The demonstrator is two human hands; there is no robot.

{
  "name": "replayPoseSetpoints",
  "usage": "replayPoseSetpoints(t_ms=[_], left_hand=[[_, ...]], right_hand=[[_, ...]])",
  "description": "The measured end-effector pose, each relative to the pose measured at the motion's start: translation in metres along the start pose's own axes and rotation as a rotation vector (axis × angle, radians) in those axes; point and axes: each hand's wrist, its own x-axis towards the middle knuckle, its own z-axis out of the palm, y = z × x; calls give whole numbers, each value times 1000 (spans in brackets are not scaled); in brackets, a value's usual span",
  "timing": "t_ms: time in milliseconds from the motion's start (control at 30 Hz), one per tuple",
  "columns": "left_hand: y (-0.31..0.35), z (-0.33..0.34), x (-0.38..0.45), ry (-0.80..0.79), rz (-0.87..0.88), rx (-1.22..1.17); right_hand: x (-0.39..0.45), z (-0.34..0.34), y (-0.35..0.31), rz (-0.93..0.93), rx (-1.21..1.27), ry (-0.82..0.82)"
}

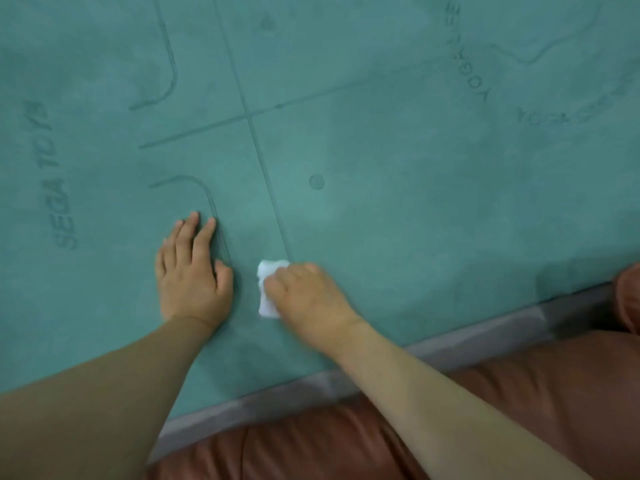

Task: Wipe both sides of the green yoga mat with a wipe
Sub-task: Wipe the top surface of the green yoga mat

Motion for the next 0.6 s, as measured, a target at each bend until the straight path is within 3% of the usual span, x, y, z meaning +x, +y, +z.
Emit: replayPoseSetpoints(t_ms=[33,67,100,167,267,300,333,400,500,567,600], left_hand=[[0,0,4,2,0,4],[0,-1,6,6,5,5],[1,-1,5,8,9,3],[1,-1,0,2,15,12],[1,-3,2,-2,9,6],[2,-2,2,1,9,5],[3,-2,2,4,12,8],[2,-1,1,13,15,11],[0,-2,2,30,17,6],[0,-2,1,34,15,-8],[0,-1,1,35,19,-8]], right_hand=[[-5,3,-10,-179,9,-106],[-7,-1,4,-231,1,-128],[-10,-11,31,-142,-47,-80],[-24,-45,100,299,-162,82],[-62,-96,187,1083,-151,458],[-67,-93,197,1317,-132,483],[-64,-78,195,1392,-119,438],[-44,-29,154,1143,-61,196],[-28,31,44,423,-15,-226],[-26,10,-2,124,135,-368],[-22,-10,2,113,205,-311]])
